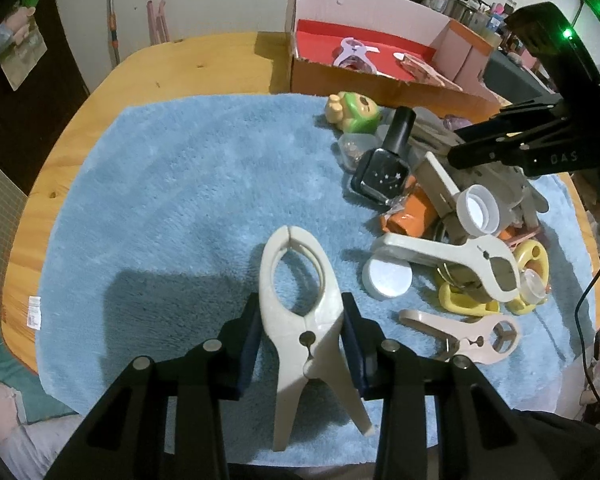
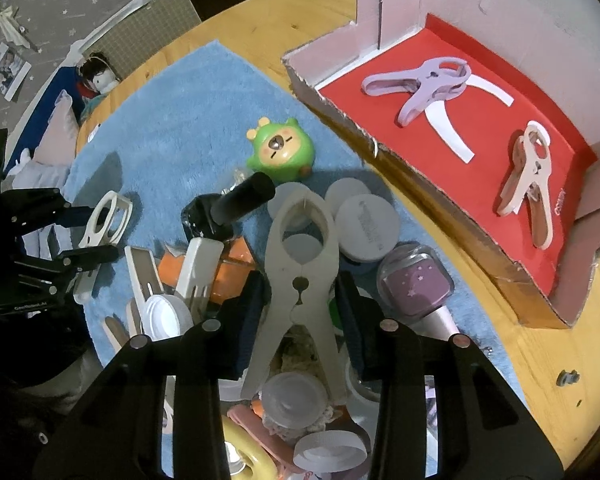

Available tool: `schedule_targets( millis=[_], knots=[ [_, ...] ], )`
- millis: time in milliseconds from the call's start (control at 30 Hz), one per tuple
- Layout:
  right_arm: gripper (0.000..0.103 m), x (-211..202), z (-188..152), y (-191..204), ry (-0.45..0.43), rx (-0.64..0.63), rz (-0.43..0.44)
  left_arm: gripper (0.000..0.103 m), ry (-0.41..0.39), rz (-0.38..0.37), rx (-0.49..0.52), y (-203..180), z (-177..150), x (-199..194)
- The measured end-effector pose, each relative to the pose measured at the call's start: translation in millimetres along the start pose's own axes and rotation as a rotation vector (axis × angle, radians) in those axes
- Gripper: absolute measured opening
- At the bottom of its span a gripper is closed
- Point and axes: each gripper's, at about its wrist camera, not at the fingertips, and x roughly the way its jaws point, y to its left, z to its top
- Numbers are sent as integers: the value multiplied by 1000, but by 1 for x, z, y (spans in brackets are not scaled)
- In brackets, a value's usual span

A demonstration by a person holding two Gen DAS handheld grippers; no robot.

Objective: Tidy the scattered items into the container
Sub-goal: 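Lift both beige clips off the towel with both tools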

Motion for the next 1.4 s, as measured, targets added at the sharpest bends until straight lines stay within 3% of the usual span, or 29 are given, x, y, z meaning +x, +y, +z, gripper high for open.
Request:
schedule_targets(
  millis=[900,1400],
  knots=[
    [32,9,0,5,42,6,-56,40,8,-40,2,11,-6,-12],
    [32,-13,4,2,-26,30,-48,39,-10,-38,-17,18,-7,-22]
  ],
)
